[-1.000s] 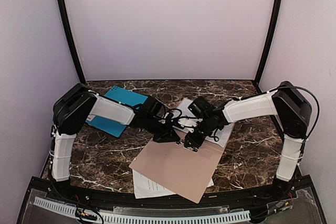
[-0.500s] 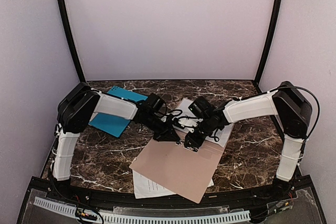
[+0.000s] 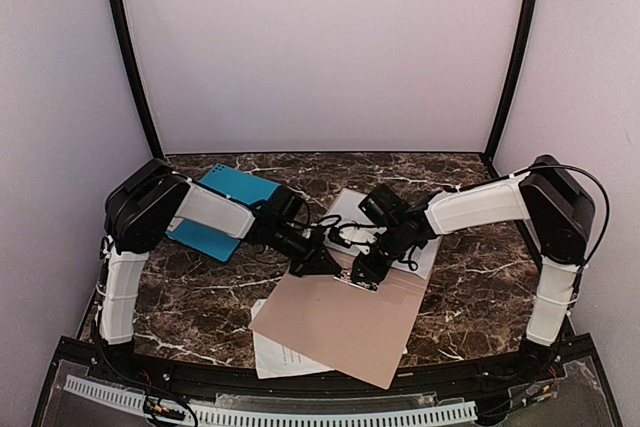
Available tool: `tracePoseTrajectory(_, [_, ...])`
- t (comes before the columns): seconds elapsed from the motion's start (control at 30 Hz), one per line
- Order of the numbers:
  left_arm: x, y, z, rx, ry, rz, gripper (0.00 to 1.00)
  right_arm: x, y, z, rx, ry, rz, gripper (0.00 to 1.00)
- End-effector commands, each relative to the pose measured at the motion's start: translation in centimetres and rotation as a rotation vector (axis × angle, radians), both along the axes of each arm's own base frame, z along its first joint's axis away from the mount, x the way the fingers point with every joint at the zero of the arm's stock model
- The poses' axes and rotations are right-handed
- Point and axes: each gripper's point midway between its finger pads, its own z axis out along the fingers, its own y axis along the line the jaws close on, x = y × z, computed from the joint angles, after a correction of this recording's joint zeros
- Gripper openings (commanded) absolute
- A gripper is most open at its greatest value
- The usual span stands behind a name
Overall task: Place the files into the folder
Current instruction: Open the spring clip on the folder.
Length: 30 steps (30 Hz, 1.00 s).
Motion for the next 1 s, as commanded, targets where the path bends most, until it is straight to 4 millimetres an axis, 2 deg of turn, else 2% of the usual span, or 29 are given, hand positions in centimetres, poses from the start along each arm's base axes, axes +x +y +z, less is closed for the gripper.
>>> tracePoseTrajectory(0.0, [-8.8,5.2,-7.0,0.336,0.307,-0.061,0.01,-4.3,-8.6,-7.8,-0.378,0.162,-0.058,0.20])
tracePoseTrajectory(0.2, [-5.7,3.1,-3.4,0.247,0.097,-0.104,0.01,-3.6,-7.5,-6.1,-0.305,0.140,-0.055,0.22])
tracePoseTrajectory(0.33, [-4.1,2.8,-1.2,0.215,-0.061,-0.093,0.01,-3.1,-6.1,-4.4,-0.219,0.111,-0.039,0.29])
tracePoseTrajectory(0.47, [-2.9,2.9,0.7,0.179,-0.184,-0.041,0.01,-2.1,-4.1,-1.7,-0.100,0.055,-0.018,0.39])
tracePoseTrajectory(0.5, [-2.7,3.2,0.6,0.187,-0.204,-0.030,0.01,-1.7,-3.5,-0.7,-0.064,0.035,-0.012,0.41])
tracePoseTrajectory(0.53, [-2.3,3.0,1.5,0.168,-0.238,-0.021,0.01,-1.4,-2.9,0.1,-0.031,0.016,-0.010,0.45])
tracePoseTrajectory(0.67, [-1.6,2.6,2.7,0.141,-0.341,-0.023,0.01,-0.6,-1.4,3.6,0.088,-0.040,-0.004,0.53])
tracePoseTrajectory(0.8, [-1.2,1.5,3.8,0.122,-0.430,-0.053,0.02,-0.7,-1.2,5.2,0.139,-0.050,-0.016,0.55])
tracePoseTrajectory(0.97, [-0.7,-0.6,5.2,0.074,-0.500,-0.079,0.10,-0.9,-2.7,5.8,0.134,-0.073,-0.076,0.55])
